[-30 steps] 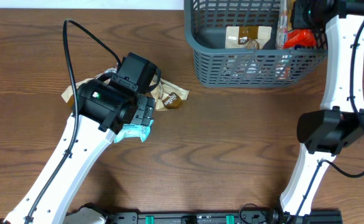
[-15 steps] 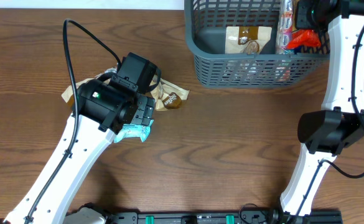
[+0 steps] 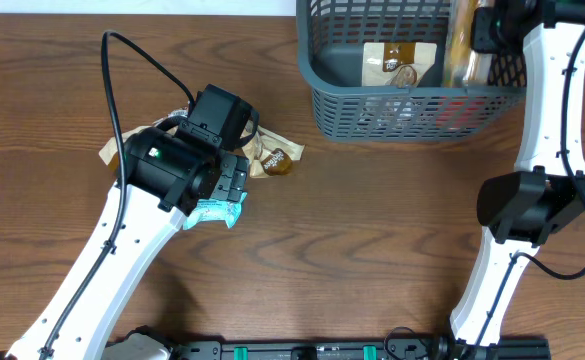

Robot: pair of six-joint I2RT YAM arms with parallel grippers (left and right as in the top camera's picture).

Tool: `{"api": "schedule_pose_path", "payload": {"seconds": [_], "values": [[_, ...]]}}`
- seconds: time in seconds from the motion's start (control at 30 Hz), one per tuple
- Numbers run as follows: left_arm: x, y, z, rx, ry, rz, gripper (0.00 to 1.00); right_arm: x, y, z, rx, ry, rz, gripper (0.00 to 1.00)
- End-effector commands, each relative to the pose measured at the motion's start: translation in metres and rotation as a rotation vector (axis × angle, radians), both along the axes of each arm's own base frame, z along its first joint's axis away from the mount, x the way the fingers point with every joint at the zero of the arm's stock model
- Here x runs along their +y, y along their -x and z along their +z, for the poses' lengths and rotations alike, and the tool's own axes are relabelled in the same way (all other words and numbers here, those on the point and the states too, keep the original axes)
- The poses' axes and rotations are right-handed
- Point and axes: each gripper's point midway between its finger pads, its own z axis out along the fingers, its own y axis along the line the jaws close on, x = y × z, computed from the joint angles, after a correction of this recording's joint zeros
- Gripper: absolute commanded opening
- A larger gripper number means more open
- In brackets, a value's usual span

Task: Pack container
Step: 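Open the right gripper and withdraw it from the basket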

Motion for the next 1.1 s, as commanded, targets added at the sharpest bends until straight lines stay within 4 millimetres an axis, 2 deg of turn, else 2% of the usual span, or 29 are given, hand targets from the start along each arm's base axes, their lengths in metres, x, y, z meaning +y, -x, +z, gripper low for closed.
{"api": "schedule_pose_path", "payload": {"seconds": [0.0,0.1,0.13,0.2,0.27,0.37,0.47,0.5,0.6,0.67,0.73,0.8,0.87,0.97,1.07], "values": [[0.002,0.000,-0.003,0.012,-0.005,0.016,0.99,-0.002,0.001,0.009,-0.018,0.007,-0.003,0.44],[0.002,0.000,-0.003,0.012,-0.005,0.016,0.99,0.007,0.001,0.011,-0.023,-0.025,0.047,0.57],[0.002,0.000,-0.003,0.011,-0.005,0.016,0.99,0.012,0.001,0.016,-0.037,-0.041,0.067,0.65],[0.002,0.000,-0.003,0.011,-0.005,0.016,0.99,0.017,0.001,0.033,-0.084,-0.058,0.083,0.70],[0.002,0.000,-0.003,0.011,-0.005,0.016,0.99,0.018,0.001,0.061,-0.158,-0.055,0.091,0.75],[0.002,-0.001,-0.003,0.008,-0.003,0.016,0.99,0.020,0.011,0.124,-0.314,-0.030,0.097,0.81],[0.002,-0.001,-0.003,0.008,-0.003,0.016,0.99,0.022,0.037,0.196,-0.482,-0.003,0.103,0.93],[0.002,0.000,-0.003,0.008,-0.003,0.016,0.99,0.022,0.050,0.221,-0.539,0.008,0.101,0.98],[0.001,0.000,-0.003,0.008,-0.002,0.016,0.98,0.016,0.093,0.283,-0.692,0.039,0.071,0.99],[-0.003,0.001,-0.005,0.020,0.020,0.008,0.99,-0.001,0.128,0.322,-0.792,0.091,-0.005,0.99],[-0.008,0.003,-0.006,0.036,0.051,-0.004,0.99,-0.021,0.162,0.346,-0.850,0.142,-0.104,0.99],[-0.014,0.004,-0.007,0.046,0.082,-0.015,0.99,-0.046,0.194,0.359,-0.879,0.178,-0.244,0.99],[-0.017,0.002,-0.007,0.039,0.096,-0.019,0.98,-0.069,0.223,0.361,-0.882,0.189,-0.394,0.99],[-0.022,-0.010,-0.002,-0.015,0.114,-0.033,0.99,-0.099,0.263,0.344,-0.832,0.174,-0.642,0.99],[-0.026,-0.028,0.008,-0.099,0.142,-0.014,0.99,-0.120,0.291,0.317,-0.744,0.164,-0.849,0.99]]}}
